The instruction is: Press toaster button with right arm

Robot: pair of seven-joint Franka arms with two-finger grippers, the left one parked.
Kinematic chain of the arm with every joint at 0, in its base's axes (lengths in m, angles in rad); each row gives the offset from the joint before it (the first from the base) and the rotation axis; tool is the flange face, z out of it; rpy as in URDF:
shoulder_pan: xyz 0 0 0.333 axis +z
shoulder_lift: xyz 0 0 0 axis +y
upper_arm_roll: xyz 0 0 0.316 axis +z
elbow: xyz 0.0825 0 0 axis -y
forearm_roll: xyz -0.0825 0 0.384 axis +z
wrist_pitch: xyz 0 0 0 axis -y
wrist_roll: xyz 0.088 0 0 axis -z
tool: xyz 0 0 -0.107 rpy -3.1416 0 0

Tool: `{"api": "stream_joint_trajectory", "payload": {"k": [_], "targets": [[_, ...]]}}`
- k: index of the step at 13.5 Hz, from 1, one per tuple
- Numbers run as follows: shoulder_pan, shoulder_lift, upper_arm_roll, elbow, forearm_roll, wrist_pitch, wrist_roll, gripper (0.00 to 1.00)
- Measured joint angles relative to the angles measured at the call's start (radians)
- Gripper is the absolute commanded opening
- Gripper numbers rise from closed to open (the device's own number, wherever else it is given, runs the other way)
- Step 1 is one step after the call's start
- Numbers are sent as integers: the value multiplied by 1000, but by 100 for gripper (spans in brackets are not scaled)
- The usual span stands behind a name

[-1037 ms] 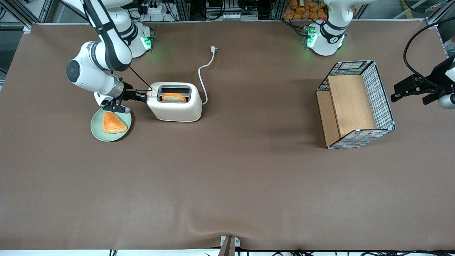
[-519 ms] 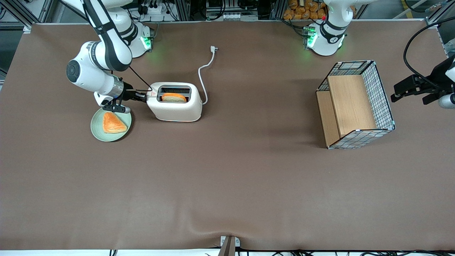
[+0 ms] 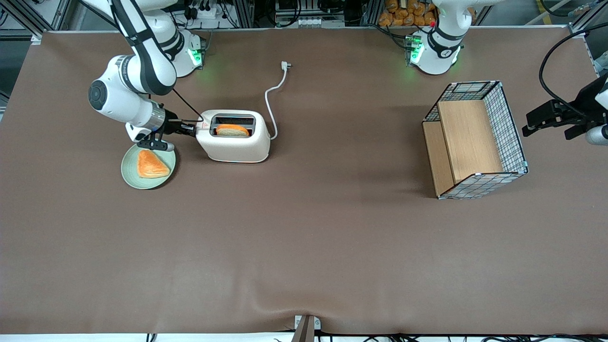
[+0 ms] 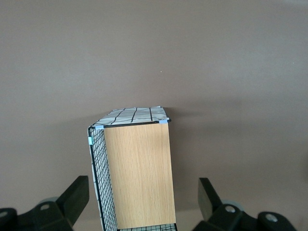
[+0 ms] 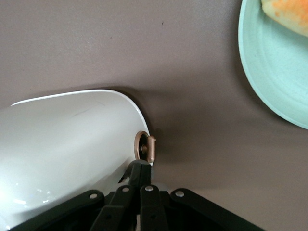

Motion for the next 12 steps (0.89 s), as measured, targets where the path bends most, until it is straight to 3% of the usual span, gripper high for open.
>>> {"api": "stream_joint_trajectory", "payload": {"k": [12], "targets": [[-18, -15, -3, 26, 2, -55, -42, 0]]}}
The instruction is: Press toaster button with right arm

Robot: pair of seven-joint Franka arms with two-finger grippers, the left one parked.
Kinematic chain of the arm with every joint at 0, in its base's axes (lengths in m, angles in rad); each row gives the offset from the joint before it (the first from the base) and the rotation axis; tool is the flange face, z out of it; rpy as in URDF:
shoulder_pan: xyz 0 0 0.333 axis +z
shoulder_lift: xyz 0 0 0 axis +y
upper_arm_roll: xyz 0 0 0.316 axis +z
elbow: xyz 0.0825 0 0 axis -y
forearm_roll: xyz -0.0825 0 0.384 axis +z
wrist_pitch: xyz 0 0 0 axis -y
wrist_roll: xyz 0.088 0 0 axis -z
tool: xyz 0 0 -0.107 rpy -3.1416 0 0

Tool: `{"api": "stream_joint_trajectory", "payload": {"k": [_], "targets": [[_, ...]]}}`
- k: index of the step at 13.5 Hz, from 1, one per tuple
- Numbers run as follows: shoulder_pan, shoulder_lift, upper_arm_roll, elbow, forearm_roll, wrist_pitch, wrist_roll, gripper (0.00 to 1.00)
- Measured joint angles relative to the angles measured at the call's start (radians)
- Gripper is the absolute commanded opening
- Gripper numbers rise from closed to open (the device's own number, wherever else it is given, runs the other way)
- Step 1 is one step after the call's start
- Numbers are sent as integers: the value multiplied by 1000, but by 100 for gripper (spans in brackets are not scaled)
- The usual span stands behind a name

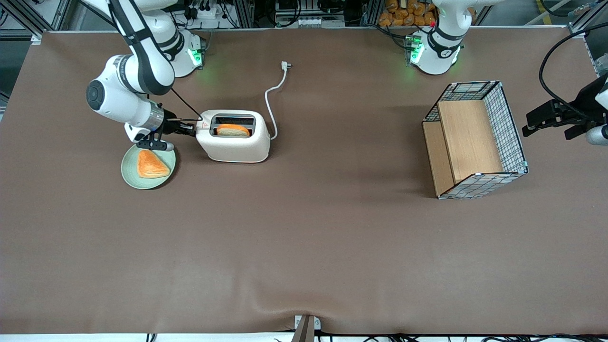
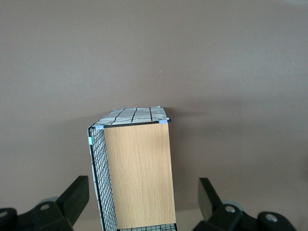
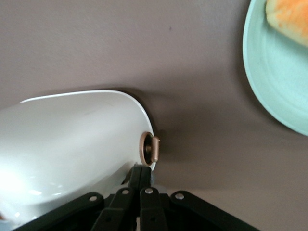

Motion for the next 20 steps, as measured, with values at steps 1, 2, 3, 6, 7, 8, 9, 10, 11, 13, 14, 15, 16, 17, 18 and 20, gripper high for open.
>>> {"api": "stream_joint_trajectory", "payload": {"k": [1, 2, 3, 6, 7, 8, 9, 10, 11, 13, 14, 15, 16, 17, 18, 20], "targets": [[-14, -8, -2, 17, -1, -32, -13, 0], [-30, -19, -3, 35, -6, -64, -26, 0], [-48, -31, -4, 50, -21, -93, -36, 0], [-116, -83, -7, 106, -147, -190, -41, 96], [-141, -99, -9, 135, -197, -230, -41, 100], [-169, -110, -11, 177, -240, -282, -41, 100], [-201, -118, -12, 235, -279, -348, -44, 100], [-226, -120, -15, 301, -316, -414, -48, 100], [-240, -120, -16, 359, -347, -463, -48, 100], [-266, -119, -16, 441, -375, -504, -48, 100], [-282, -115, -16, 473, -384, -508, -50, 100], [-294, -105, -17, 511, -401, -519, -53, 100], [-299, -92, -17, 554, -421, -537, -55, 100], [-299, -74, -16, 610, -440, -568, -55, 100], [-299, -51, -14, 677, -450, -615, -55, 100], [-297, 14, -8, 838, -460, -721, -55, 100]]}}
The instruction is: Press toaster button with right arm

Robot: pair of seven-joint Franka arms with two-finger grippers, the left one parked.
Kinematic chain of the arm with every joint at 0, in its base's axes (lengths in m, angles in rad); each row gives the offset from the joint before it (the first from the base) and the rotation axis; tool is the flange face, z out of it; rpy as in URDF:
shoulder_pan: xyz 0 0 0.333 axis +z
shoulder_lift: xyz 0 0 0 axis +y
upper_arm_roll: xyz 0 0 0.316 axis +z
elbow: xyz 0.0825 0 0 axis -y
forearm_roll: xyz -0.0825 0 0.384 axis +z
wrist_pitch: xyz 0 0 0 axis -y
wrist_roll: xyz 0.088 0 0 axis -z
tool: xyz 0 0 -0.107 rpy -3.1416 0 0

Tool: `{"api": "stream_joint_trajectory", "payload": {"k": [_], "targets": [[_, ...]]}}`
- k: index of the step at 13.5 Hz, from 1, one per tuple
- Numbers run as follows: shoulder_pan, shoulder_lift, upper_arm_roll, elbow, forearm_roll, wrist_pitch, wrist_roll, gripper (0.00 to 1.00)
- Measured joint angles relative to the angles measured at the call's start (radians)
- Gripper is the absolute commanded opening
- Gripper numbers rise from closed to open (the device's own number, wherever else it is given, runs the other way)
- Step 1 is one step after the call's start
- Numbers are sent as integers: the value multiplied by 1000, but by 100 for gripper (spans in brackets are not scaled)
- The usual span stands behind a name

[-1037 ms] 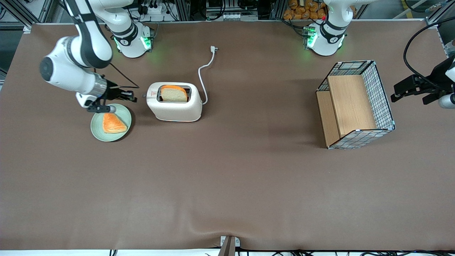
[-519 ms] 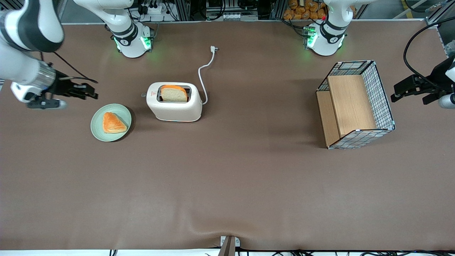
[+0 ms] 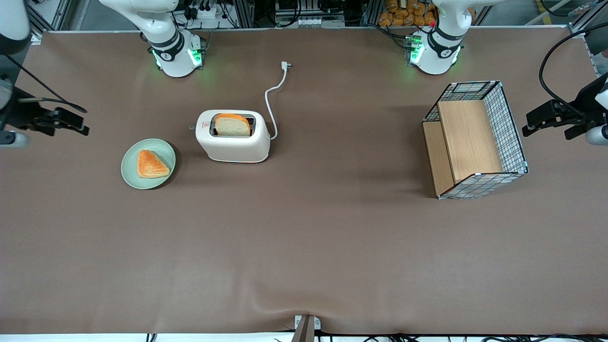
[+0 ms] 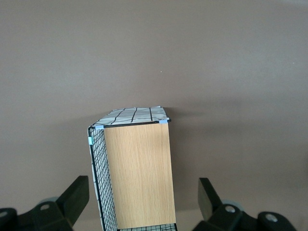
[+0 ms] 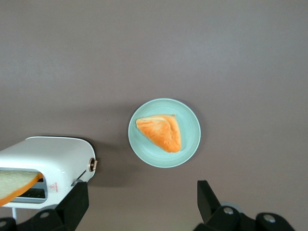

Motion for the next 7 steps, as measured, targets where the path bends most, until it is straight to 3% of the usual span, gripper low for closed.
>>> {"api": "stream_joint_trajectory", "payload": {"k": [3, 7], "targets": [[8, 80, 5, 208, -10, -108, 0, 100], [17, 91, -3, 294, -46, -127, 34, 100]]}}
